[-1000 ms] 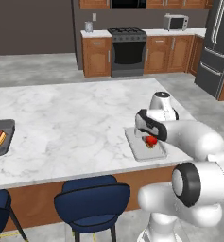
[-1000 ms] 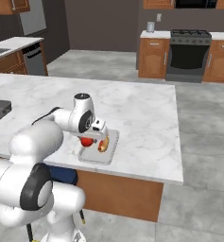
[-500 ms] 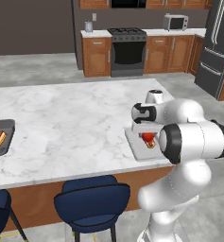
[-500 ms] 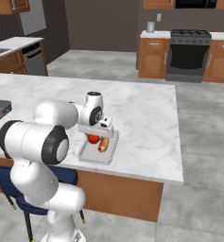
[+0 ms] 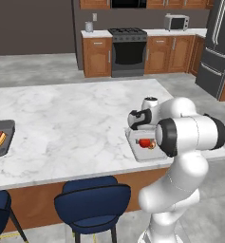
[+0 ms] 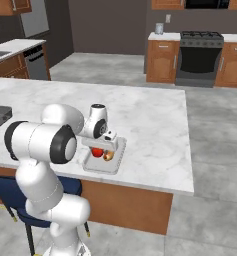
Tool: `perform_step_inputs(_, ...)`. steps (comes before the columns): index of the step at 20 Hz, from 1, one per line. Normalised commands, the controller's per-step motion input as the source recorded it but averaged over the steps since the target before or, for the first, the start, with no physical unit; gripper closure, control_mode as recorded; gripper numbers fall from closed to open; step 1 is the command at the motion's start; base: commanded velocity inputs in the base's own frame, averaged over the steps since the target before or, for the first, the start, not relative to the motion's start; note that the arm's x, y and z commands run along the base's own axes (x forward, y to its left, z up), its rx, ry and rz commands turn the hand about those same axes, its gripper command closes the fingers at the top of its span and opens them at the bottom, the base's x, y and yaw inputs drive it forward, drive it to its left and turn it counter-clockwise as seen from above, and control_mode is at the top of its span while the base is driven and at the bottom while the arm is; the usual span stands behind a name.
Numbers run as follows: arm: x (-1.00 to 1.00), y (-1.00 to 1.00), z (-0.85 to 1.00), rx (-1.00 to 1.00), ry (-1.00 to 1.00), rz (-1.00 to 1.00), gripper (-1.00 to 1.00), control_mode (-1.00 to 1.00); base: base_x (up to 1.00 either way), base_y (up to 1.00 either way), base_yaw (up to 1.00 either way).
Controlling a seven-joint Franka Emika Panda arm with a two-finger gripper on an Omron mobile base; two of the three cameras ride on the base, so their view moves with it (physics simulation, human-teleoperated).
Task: Place one cooked food and one vegetable from the large plate to each tupperware container.
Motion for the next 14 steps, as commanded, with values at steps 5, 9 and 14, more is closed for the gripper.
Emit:
perform_step_inputs(5,0.04,0.04,-0.32,0.0,-0.02,0.0,1.0,-1.0,0.0,0.0,0.0)
perform_step_inputs(9,0.0,0.0,-0.15,0.0,0.0,0.0,-1.0,-1.0,0.0,0.0,0.0)
perform_step_inputs(14,0.0,0.0,-0.07,0.0,0.0,0.0,-1.0,-1.0,0.0,0.0,0.0)
